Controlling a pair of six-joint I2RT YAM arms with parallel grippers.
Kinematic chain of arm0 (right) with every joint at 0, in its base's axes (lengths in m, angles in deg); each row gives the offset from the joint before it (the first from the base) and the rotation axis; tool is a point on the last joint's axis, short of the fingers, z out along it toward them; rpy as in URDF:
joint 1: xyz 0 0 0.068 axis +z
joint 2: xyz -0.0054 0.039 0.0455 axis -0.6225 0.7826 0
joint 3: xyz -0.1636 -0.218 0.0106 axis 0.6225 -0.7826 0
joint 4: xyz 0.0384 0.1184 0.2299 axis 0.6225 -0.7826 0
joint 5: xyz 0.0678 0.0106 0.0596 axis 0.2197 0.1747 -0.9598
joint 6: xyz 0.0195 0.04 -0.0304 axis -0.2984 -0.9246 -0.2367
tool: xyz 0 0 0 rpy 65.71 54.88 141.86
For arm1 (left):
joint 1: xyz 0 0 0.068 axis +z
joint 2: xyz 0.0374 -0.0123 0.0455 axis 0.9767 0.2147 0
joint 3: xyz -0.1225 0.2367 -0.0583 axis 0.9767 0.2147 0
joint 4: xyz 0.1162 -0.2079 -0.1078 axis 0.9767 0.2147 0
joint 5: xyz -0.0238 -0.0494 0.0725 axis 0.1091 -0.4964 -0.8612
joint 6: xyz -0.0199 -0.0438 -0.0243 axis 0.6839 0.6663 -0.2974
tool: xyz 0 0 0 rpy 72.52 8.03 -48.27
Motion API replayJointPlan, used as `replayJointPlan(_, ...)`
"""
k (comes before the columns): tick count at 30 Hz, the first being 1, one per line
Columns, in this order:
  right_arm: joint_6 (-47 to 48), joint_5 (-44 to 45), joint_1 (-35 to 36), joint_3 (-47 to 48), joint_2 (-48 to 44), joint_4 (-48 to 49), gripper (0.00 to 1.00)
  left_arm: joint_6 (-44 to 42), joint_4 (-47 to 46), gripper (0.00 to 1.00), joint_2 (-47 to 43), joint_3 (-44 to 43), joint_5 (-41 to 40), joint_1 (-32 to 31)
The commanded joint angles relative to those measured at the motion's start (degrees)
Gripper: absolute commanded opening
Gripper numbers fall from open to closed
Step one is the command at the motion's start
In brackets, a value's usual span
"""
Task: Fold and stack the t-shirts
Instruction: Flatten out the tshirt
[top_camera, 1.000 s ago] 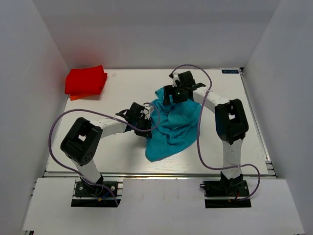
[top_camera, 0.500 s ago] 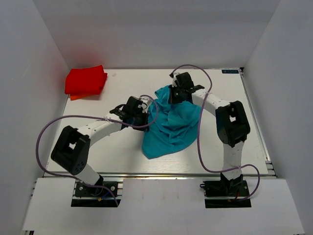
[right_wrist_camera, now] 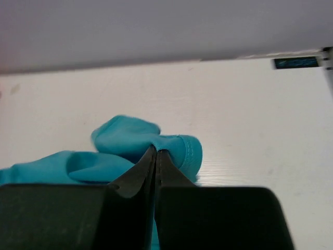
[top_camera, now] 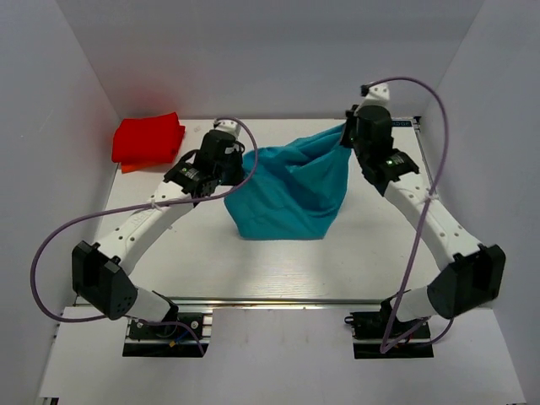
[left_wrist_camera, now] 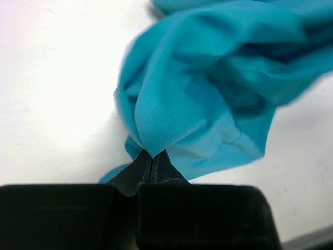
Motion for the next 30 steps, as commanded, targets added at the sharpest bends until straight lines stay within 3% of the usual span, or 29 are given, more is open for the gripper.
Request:
replayJointPlan(1,2.0,14.8,-1.4,-0.4,-5.5,1.9,0.00,1.0,4.6,0.00,-4.7,-6.0,-10.4,0.2)
replayJointPlan(8,10.2,24.7,-3.4,3.3,-12.8,1.9,0.00,-1.0,5.7,0.00,-11.7,-10.3,-24.8,0.2)
replayJointPlan(16,18.0,24.0,-4.8,8.0,-20.2,1.9,0.00,-5.8,4.6,0.00,-16.9,-12.8,-31.5,0.2)
replayJointPlan(22,20.2,20.3,-4.7,8.3,-25.1,0.8,0.00,-7.6,4.6,0.00,-20.8,-14.5,-30.2,0.2)
replayJointPlan(30,15.2,12.4,-4.5,11.2,-27.2,-10.4,0.00,-8.8,4.0,0.00,-22.6,-16.3,-27.1,0.2)
